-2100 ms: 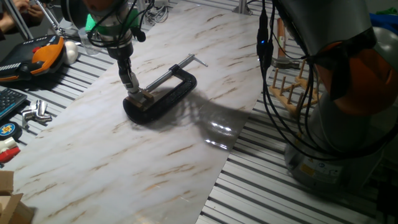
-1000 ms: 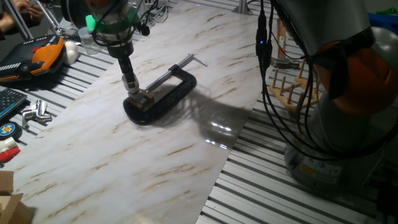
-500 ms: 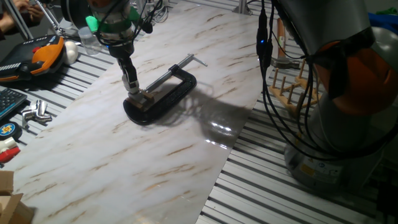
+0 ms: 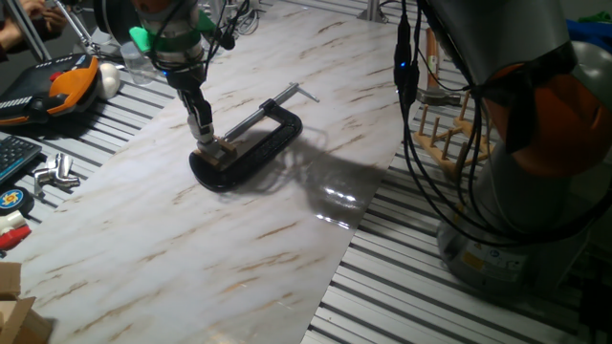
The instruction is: Take out the light bulb by rotating it
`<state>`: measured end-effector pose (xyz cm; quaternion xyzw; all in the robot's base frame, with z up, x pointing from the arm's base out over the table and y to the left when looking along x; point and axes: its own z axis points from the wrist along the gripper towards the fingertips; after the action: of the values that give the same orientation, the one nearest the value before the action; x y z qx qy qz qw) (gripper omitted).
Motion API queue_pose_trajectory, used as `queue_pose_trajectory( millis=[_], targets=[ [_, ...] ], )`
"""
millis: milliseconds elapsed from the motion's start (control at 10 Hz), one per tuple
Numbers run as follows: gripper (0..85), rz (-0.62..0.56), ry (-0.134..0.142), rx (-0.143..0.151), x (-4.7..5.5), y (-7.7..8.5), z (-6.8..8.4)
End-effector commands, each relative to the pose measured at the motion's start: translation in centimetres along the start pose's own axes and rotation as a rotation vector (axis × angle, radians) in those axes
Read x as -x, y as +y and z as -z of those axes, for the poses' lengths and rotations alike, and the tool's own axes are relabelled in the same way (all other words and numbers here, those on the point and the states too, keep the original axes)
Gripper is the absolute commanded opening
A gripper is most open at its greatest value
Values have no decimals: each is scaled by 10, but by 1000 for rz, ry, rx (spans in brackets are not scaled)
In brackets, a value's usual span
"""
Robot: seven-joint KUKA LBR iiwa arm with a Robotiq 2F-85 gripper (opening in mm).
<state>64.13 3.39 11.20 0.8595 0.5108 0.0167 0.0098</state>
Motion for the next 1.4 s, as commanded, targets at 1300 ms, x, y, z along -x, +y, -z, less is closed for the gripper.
queue_pose_trajectory(
  millis=[1300],
  targets=[
    [0,315,1,-12,1,-1,1]
  ],
)
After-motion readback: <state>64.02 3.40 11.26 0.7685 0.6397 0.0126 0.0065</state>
